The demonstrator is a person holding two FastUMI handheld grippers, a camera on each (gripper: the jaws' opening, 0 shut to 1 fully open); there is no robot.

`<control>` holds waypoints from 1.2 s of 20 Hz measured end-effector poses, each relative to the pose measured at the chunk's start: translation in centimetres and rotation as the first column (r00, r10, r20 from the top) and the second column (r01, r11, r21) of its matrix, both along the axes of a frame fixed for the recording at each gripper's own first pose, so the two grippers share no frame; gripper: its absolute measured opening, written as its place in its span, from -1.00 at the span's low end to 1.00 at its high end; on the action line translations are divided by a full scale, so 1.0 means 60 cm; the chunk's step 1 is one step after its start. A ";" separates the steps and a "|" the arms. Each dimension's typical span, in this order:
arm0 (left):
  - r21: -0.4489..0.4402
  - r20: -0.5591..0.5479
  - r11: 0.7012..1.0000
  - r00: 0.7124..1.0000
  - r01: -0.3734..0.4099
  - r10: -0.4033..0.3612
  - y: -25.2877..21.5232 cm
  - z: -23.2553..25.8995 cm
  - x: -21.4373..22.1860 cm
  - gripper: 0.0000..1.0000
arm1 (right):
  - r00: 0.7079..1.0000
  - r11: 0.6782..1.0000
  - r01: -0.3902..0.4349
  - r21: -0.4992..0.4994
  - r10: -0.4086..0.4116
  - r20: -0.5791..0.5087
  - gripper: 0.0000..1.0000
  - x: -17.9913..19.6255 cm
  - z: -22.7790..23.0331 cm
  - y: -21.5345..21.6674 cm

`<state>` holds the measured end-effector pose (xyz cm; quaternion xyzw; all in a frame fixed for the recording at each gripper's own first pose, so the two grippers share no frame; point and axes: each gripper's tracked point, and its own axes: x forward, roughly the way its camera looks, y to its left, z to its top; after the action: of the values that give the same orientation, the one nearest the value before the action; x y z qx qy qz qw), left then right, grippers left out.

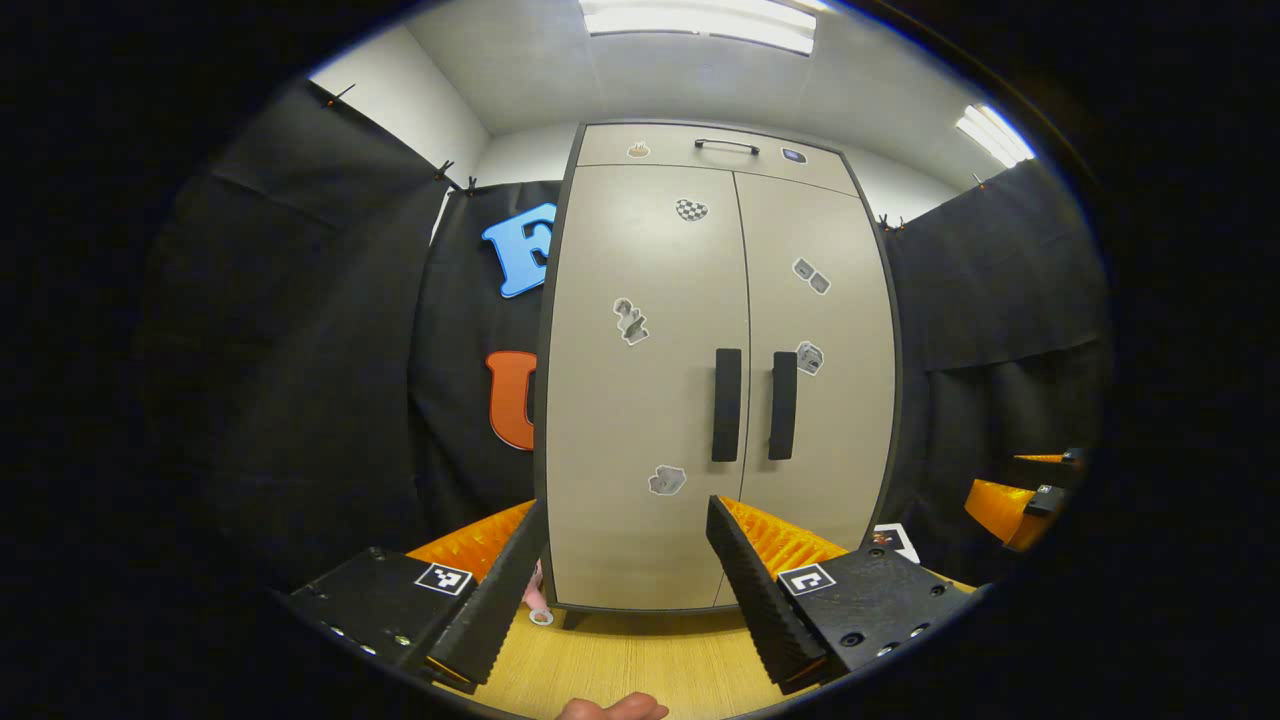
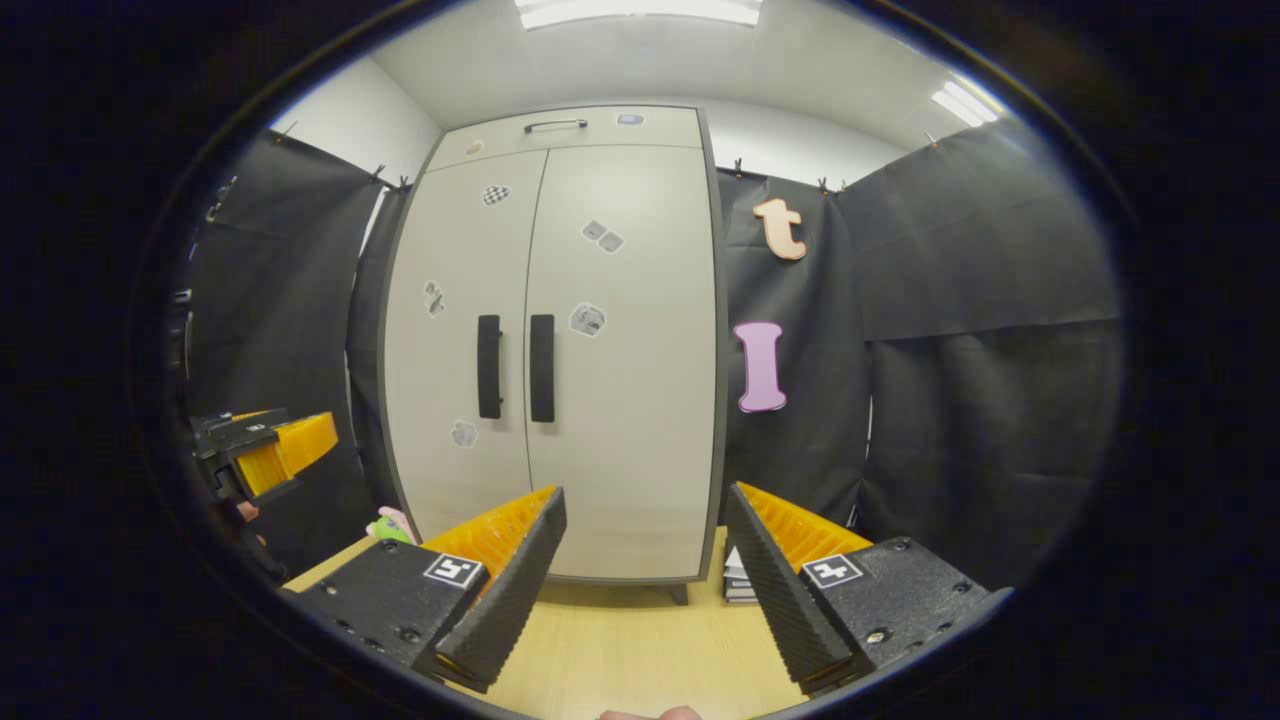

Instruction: Open the right door of the double-door shoe cabinet with the right hand, and open the left door with the left hand.

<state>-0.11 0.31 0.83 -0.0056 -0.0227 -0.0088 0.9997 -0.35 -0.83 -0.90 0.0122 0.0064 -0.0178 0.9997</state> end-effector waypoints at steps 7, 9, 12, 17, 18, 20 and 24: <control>0.002 0.001 1.000 1.000 -0.001 0.001 0.006 0.001 -0.005 0.90 | 1.000 1.000 0.005 0.007 -0.005 -0.008 1.00 -0.005 -0.004 0.002; 0.004 0.000 1.000 1.000 -0.002 0.002 0.008 0.002 -0.006 0.90 | 1.000 1.000 0.006 0.008 -0.006 -0.004 1.00 -0.005 -0.002 0.002; 0.004 0.002 1.000 1.000 0.003 -0.003 0.006 0.005 -0.009 0.90 | 1.000 1.000 -0.005 0.009 0.005 0.013 1.00 0.006 0.011 0.012; 0.012 0.004 1.000 1.000 0.009 -0.009 0.009 0.008 -0.022 0.90 | 0.997 0.997 -0.077 0.015 0.077 0.016 1.00 0.051 0.041 0.060; 0.011 0.004 1.000 1.000 0.006 -0.006 0.012 0.007 -0.025 0.90 | 0.996 0.996 -0.092 0.019 0.092 0.019 1.00 0.061 0.050 0.069; 0.008 -0.002 1.000 1.000 0.001 -0.001 0.017 0.004 -0.032 0.90 | 0.994 0.995 -0.099 0.004 0.099 0.037 1.00 0.089 0.073 0.080; 0.004 -0.012 1.000 1.000 -0.011 0.011 0.031 -0.003 -0.051 0.90 | 0.992 0.995 -0.097 -0.029 0.099 0.072 1.00 0.168 0.105 0.108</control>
<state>-3.15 2.19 0.64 -0.0034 -0.0165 -0.0034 0.9999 9.76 5.65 5.41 0.0000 -0.0297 0.0318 0.9991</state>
